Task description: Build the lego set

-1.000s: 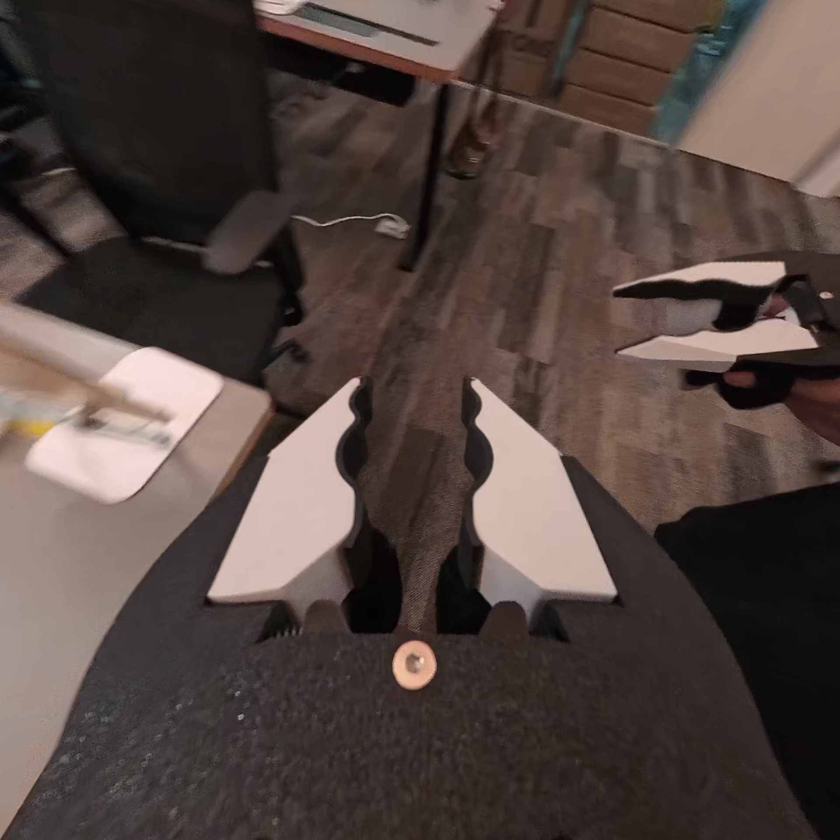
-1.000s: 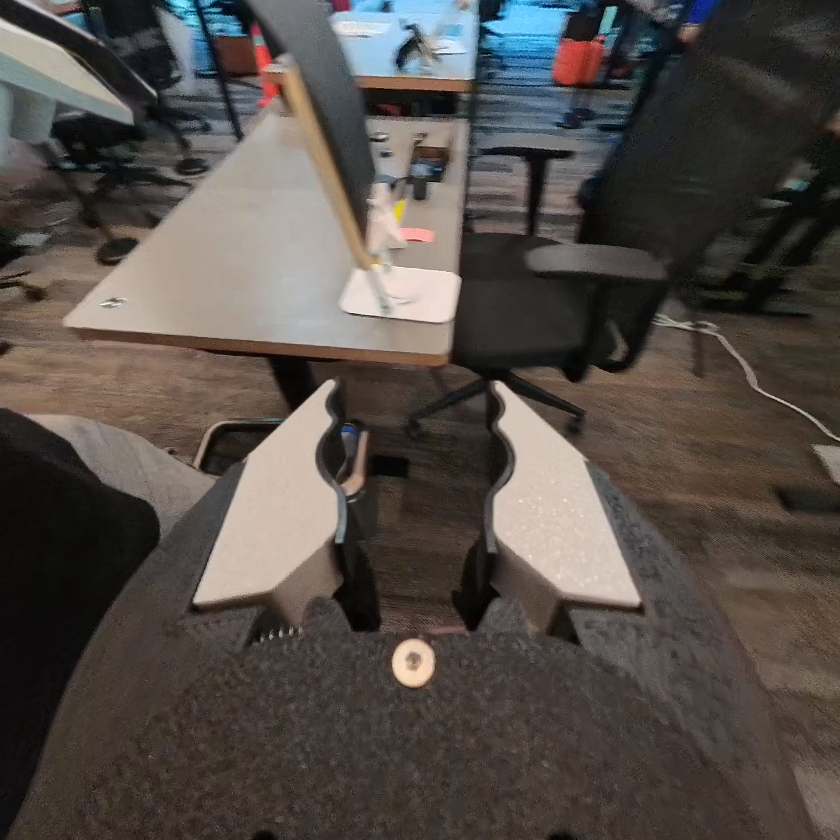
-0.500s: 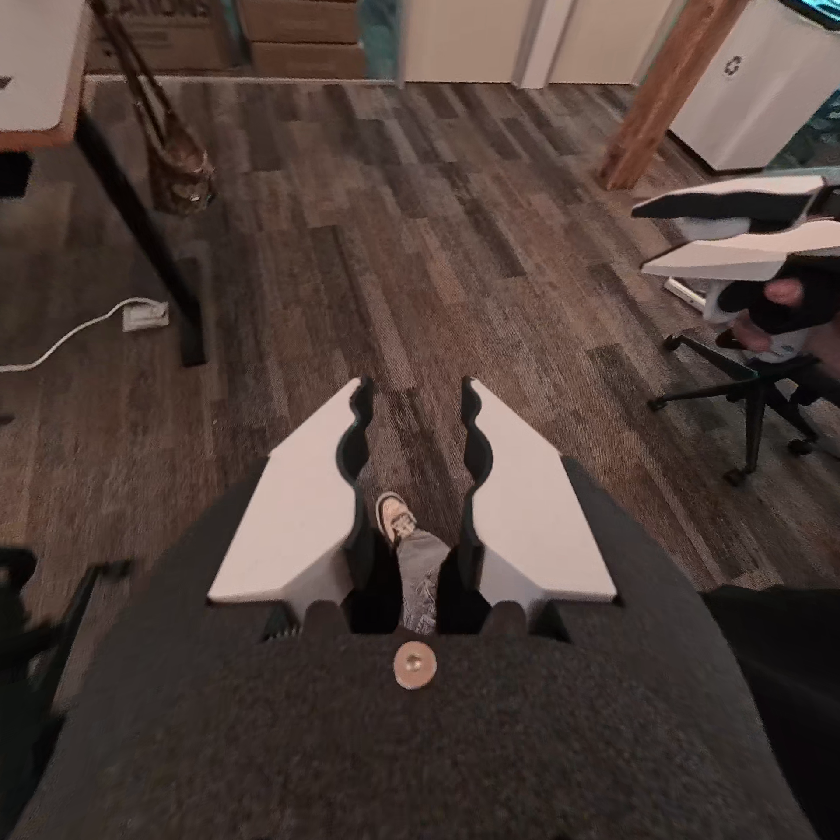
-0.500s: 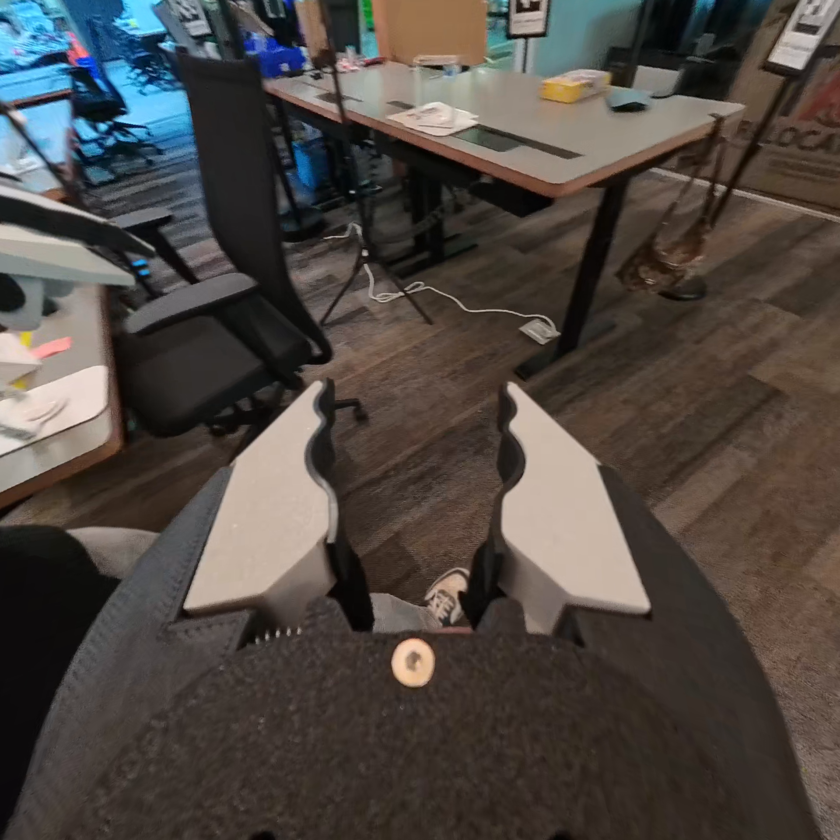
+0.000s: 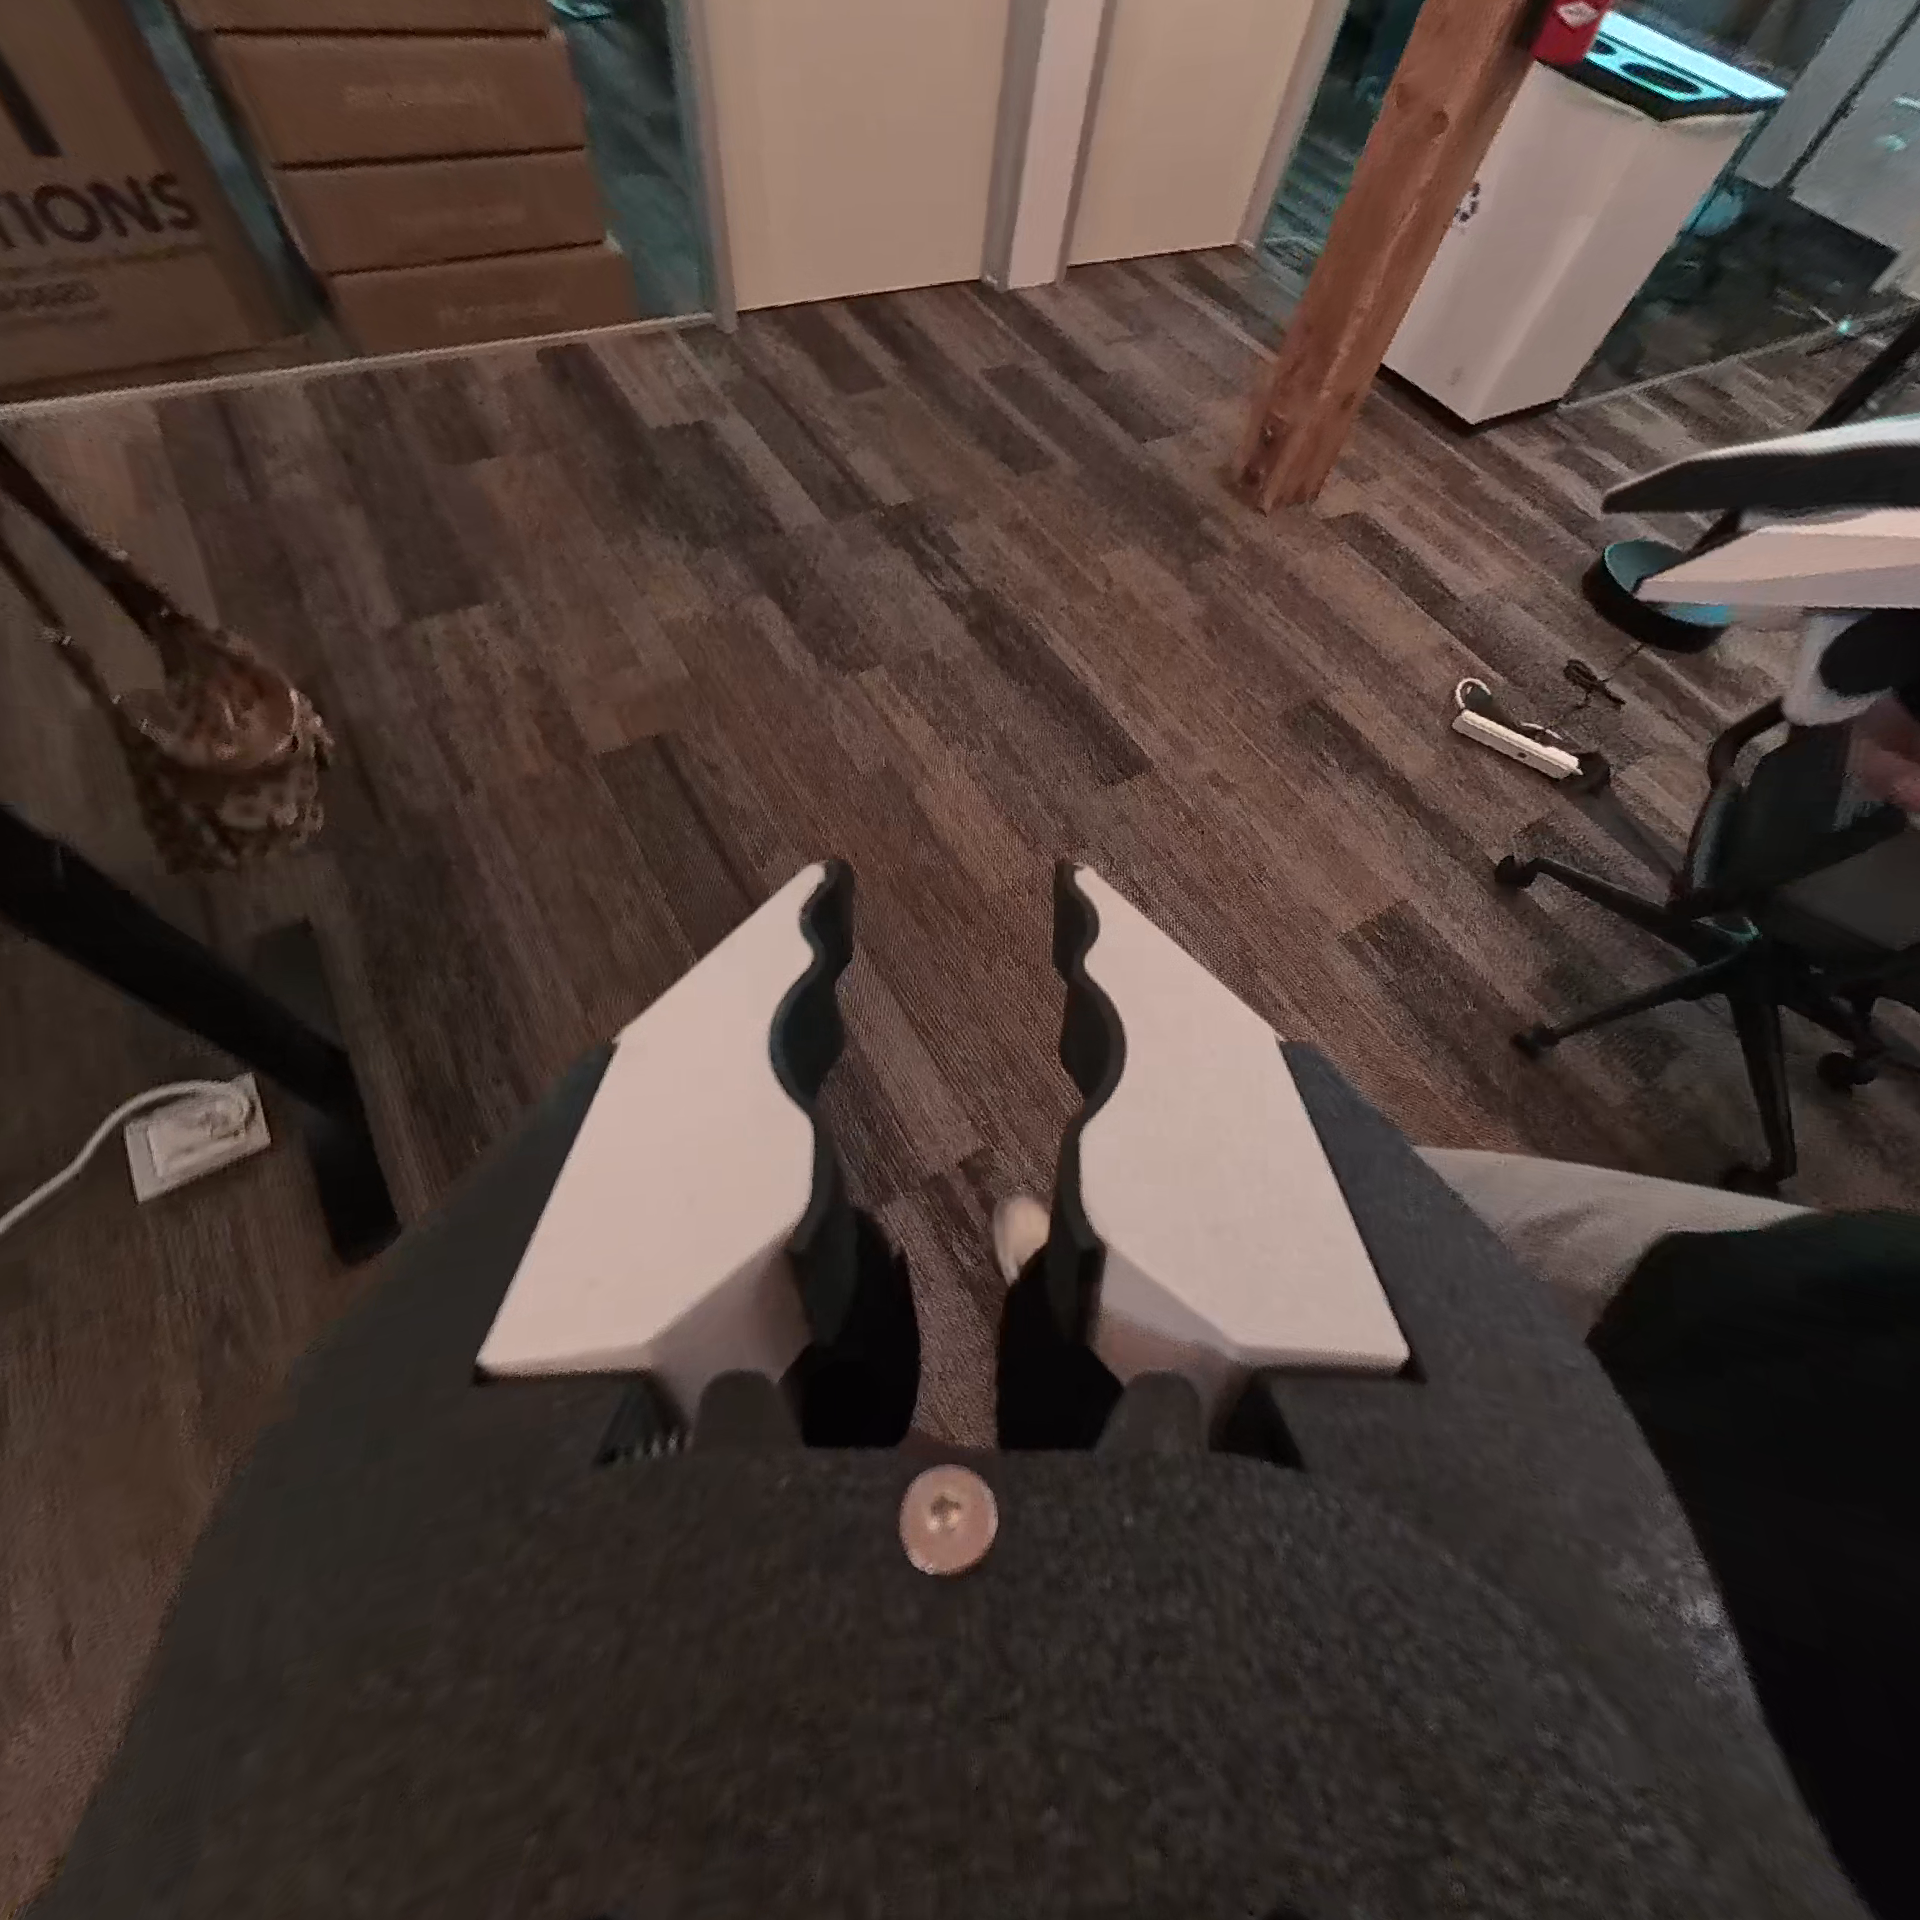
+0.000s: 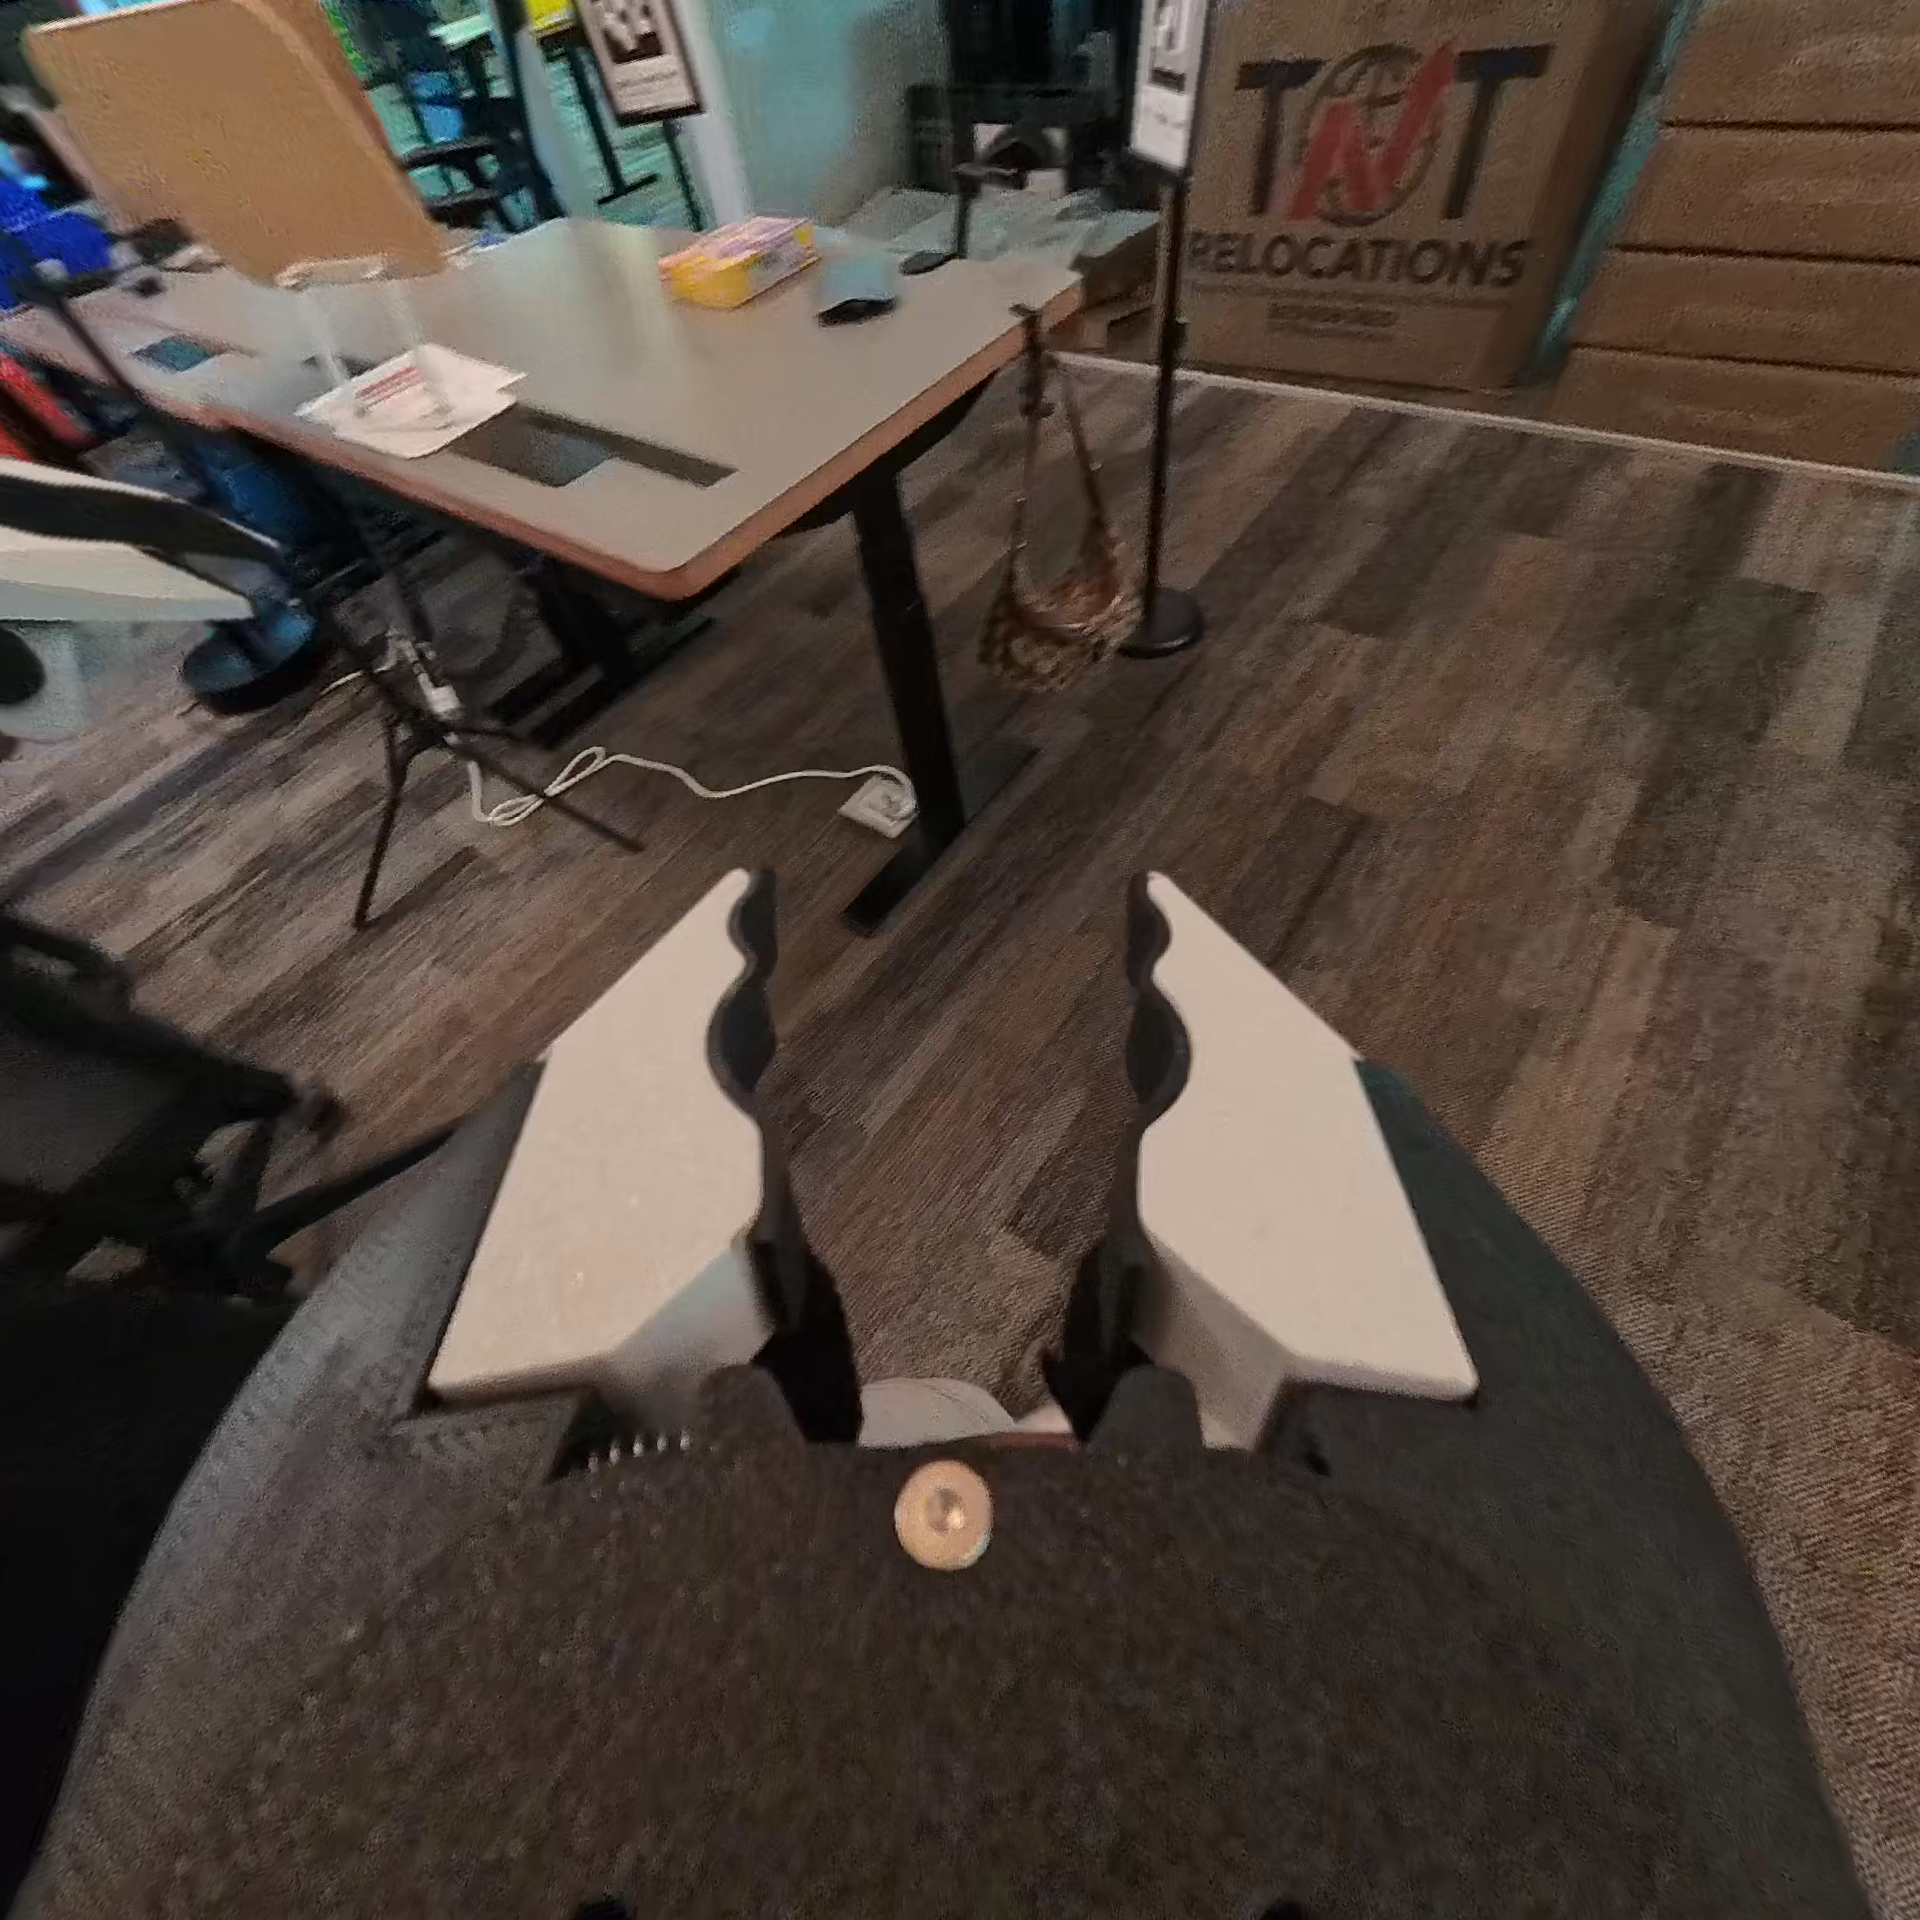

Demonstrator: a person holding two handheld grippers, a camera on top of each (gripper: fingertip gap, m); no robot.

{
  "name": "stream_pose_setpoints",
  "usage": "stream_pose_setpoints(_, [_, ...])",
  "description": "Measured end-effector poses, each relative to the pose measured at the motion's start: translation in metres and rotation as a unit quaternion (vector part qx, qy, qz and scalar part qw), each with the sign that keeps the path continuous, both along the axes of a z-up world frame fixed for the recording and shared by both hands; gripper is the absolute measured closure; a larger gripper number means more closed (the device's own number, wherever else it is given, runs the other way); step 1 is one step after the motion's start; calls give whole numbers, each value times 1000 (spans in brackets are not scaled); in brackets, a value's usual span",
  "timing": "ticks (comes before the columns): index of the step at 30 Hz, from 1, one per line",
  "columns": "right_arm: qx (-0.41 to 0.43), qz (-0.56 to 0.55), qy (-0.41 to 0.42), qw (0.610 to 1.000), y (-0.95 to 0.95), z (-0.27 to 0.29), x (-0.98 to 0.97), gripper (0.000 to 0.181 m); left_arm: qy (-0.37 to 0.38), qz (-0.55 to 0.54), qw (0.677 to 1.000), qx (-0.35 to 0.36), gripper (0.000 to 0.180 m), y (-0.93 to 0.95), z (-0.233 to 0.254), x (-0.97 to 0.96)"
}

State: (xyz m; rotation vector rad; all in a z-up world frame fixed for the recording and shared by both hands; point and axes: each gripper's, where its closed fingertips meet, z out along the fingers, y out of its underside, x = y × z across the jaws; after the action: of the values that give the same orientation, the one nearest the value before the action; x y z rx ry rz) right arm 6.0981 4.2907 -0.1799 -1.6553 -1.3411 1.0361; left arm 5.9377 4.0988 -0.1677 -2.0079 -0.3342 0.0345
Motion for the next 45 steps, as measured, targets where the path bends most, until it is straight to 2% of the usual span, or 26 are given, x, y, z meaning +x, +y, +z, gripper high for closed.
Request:
stream_pose_setpoints(9, [-8, -39, 10, 999, 220, -52, -171, 116, 15, -52, 998, -24, 144, 246, -32, -173])
stream_pose_setpoints(13, [-36, -28, 19, 999, 336, -42, -271, 116, -13, -51, 998, -36, 144, 366, -22, -254])
stream_pose_setpoints(17, [-3, 12, 28, 1000, 446, -10, -385, 121, 6, -51, 998, -34, 144, 471, 2, -338])
stream_pose_setpoints(21, [37, 60, 54, 996, 540, 28, -505, 120, 5, -30, 999, -23, 144, 559, 5, -431])
stream_pose_setpoints(24, [42, 94, 61, 993, 607, 34, -598, 120, -16, -10, 1000, -6, 144, 625, -7, -509])
stream_pose_setpoints(29, [25, 99, 58, 993, 718, 18, -757, 120, -11, 38, 999, 11, 145, 730, -26, -663])
stream_pose_setpoints(32, [-11, 104, 41, 994, 779, 21, -848, 120, -26, 69, 997, 19, 145, 788, -14, -763])
stream_pose_setpoints(34, [-5, 120, 49, 992, 813, 35, -910, 121, -27, 81, 996, 40, 145, 825, 2, -828])
stream_pose_setpoints(39, [16, 153, 24, 988, 906, 33, -1056, 121, -3, 97, 995, 29, 147, 897, 21, -976])
stream_pose_setpoints(45, [5, 184, 17, 983, 996, -2, -1257, 122, 17, 143, 989, 31, 149, 973, 11, -1157])
